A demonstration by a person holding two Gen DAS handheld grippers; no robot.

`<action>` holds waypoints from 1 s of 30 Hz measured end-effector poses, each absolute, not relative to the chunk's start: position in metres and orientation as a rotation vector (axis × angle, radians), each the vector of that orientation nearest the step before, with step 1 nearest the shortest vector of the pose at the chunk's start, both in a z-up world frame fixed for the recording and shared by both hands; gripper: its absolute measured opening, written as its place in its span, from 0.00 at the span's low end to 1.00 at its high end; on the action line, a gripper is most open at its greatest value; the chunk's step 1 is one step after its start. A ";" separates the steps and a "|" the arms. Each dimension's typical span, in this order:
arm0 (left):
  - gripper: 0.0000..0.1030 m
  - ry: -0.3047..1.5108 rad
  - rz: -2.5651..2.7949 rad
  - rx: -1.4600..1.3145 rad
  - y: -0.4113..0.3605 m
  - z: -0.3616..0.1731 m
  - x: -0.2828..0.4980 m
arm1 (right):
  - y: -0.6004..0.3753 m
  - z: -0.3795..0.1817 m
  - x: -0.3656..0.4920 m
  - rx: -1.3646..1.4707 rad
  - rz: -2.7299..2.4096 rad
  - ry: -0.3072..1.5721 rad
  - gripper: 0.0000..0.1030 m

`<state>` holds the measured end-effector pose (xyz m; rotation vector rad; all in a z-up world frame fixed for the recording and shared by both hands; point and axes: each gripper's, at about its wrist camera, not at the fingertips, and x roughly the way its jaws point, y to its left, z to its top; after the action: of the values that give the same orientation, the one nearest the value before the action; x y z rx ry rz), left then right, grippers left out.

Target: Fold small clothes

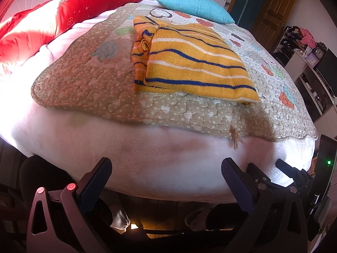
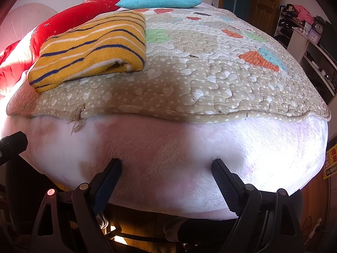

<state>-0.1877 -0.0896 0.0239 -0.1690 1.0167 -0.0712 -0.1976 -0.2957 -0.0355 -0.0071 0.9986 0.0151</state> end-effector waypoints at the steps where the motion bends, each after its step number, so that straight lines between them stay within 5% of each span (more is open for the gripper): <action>1: 1.00 1.008 -0.074 -0.167 -0.090 0.026 -0.188 | -0.296 -0.036 -0.198 -0.007 0.015 0.998 0.88; 30: 1.00 0.874 -0.153 -0.118 -0.107 0.053 -0.200 | -0.295 -0.036 -0.198 -0.003 0.020 0.994 0.89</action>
<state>-0.1995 -0.1069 0.0527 -0.1178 0.8741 -0.1526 -0.1982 -0.2954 -0.0364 -0.0025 0.9944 0.0196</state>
